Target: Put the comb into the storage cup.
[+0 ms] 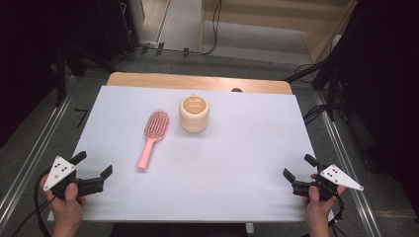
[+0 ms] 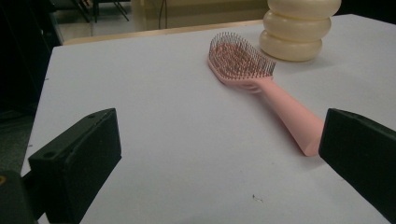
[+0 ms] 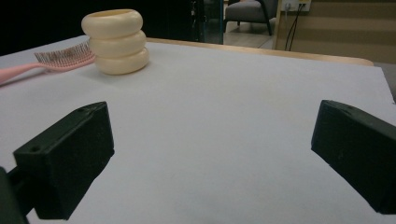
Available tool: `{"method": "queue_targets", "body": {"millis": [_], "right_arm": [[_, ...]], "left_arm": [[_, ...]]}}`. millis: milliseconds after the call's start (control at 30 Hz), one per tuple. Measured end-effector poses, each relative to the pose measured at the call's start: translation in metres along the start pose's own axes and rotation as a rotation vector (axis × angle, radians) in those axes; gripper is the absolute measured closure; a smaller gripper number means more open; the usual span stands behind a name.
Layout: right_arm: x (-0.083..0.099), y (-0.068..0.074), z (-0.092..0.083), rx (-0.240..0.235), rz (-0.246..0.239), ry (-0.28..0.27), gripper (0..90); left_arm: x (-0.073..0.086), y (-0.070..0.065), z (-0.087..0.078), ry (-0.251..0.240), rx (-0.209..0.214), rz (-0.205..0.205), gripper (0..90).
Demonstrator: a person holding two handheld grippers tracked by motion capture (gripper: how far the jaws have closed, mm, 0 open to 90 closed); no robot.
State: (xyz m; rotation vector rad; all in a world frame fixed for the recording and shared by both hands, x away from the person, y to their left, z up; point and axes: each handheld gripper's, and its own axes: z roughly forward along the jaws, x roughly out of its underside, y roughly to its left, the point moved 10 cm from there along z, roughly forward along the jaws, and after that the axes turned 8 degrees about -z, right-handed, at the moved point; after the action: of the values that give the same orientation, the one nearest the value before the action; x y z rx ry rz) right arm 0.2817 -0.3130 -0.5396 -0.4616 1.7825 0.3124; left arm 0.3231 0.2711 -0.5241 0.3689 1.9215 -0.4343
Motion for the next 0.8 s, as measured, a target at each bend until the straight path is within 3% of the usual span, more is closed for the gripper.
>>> {"method": "queue_targets", "body": {"millis": [200,367,800], "right_arm": [[0.001,0.004,0.001,-0.019,-0.034,0.001,0.0],[0.001,0.005,0.002,-0.021,-0.055,-0.001,0.0],[0.001,0.006,0.002,-0.029,-0.063,-0.01,0.0]], "left_arm": [[-0.004,-0.005,0.003,0.025,0.004,-0.001,0.0],[-0.014,-0.016,0.006,0.046,0.017,0.027,0.0],[-0.061,-0.04,0.021,0.067,0.025,0.067,0.0]]}}
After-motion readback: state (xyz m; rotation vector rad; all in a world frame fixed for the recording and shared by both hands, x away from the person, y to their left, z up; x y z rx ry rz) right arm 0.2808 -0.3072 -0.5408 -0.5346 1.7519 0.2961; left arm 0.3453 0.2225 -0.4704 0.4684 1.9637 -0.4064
